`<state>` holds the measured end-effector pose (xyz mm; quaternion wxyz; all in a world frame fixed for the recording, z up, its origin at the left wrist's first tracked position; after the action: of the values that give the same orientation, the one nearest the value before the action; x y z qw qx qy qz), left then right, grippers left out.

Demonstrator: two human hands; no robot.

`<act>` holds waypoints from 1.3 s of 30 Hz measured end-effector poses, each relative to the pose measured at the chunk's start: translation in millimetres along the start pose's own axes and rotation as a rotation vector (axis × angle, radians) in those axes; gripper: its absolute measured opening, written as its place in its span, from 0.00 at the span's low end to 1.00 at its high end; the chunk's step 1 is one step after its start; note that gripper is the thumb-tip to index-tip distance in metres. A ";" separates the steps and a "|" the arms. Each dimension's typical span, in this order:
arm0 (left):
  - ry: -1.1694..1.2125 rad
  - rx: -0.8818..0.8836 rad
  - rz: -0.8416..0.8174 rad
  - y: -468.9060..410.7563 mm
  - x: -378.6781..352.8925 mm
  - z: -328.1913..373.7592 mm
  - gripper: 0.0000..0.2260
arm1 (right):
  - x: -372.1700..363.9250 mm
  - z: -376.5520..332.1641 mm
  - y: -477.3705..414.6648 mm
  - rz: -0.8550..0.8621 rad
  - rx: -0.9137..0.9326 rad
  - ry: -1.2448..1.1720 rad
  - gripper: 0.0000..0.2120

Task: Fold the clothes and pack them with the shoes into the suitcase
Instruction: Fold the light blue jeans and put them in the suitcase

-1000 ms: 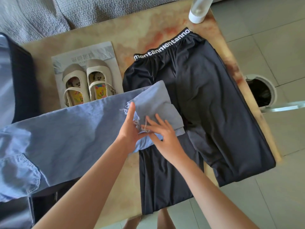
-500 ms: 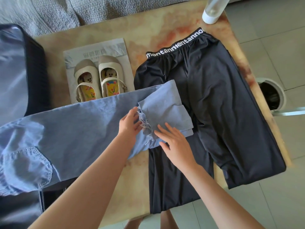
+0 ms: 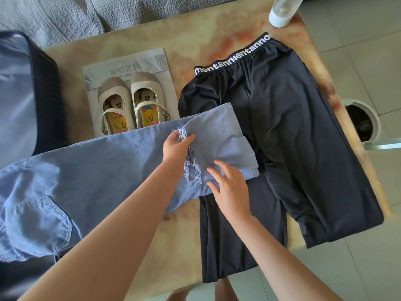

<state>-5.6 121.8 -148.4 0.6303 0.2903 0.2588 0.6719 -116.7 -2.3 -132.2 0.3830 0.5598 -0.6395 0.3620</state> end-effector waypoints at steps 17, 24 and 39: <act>-0.193 -0.061 0.036 -8.3 9.1 15.5 0.11 | 8.8 5.5 -5.7 0.127 0.021 0.059 0.11; -0.203 -0.060 0.041 -6.2 8.4 16.4 0.10 | 5.5 21.6 -5.7 0.087 0.089 0.133 0.06; -0.263 -0.067 0.162 -16.1 25.7 16.0 0.12 | 38.2 25.8 18.4 0.243 0.147 0.062 0.11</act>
<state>16.1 148.3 -147.1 0.6118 0.3744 0.1273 0.6851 -140.2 -40.0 -110.1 0.3140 0.4934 -0.6621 0.4685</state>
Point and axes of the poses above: each hand's wrist, its own y-axis away from the middle knuckle, its own x-axis out of the back of the hand, z = x × y, the point moved 8 cm from there along -y, towards the middle knuckle, and after that the axes turned 2 degrees about y, right-handed, at the moved point
